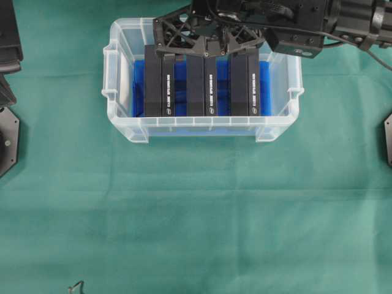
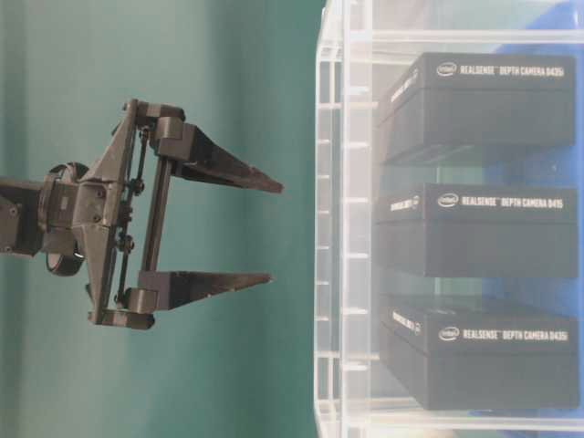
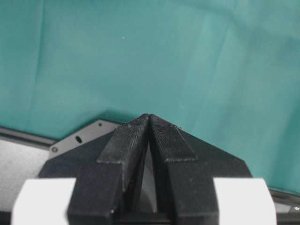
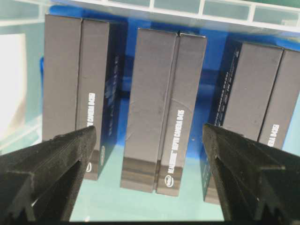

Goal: Take the box out of the case with the right arm.
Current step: 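Lower the right gripper around the middle box and close on it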

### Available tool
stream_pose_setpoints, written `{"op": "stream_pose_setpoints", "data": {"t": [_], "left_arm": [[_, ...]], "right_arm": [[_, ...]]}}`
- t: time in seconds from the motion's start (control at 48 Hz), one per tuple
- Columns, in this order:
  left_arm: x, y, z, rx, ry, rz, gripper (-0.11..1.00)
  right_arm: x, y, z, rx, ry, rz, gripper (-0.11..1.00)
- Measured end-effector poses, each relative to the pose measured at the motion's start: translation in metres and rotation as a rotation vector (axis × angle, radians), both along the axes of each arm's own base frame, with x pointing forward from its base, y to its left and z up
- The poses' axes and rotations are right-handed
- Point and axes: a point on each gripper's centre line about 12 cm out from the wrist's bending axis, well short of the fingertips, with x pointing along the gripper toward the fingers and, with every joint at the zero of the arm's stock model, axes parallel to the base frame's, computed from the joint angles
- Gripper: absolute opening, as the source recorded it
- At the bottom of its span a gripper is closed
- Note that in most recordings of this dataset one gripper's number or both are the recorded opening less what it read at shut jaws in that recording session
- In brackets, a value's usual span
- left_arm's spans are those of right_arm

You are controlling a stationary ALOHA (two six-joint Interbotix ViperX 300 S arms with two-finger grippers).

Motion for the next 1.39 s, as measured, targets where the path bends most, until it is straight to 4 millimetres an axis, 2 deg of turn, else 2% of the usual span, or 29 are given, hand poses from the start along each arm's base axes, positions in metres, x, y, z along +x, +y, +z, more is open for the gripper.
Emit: {"op": "stream_pose_setpoints", "data": {"t": [1.166,1.395], "left_arm": [[0.001,0.0,-0.001,0.0,0.002,0.0,0.11],[0.001,0.0,-0.001,0.0,0.002,0.0,0.11]], "right_arm": [[0.0,0.0,0.001,0.001,-0.002,0.0,0.97],[0.005,0.0,-0.01,0.009,0.008,0.004,0.97]]}}
